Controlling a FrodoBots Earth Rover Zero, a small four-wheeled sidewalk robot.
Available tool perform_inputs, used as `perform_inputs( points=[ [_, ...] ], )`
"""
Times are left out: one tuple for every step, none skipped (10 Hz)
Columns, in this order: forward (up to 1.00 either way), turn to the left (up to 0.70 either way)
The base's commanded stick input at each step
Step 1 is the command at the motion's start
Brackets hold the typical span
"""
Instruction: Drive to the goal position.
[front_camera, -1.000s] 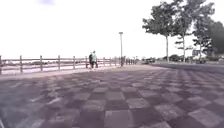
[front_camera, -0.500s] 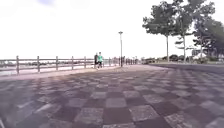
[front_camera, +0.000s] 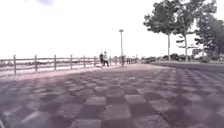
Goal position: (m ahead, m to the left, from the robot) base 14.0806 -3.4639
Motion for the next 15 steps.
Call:
perform_inputs(
  points=[
    [0.7,0.01],
    [0.7,0.01],
    [0.7,0.01],
    [0.7,0.01],
    [0.7,0.01],
    [0.7,0.01],
    [0.7,0.01],
    [0.7,0.01],
    [0.7,0.01],
    [0.7,0.01],
    [0.7,0.01],
    [0.7,0.01],
    [0.7,0.01],
    [0.7,0.01],
    [0.7,0.01]
  ],
)
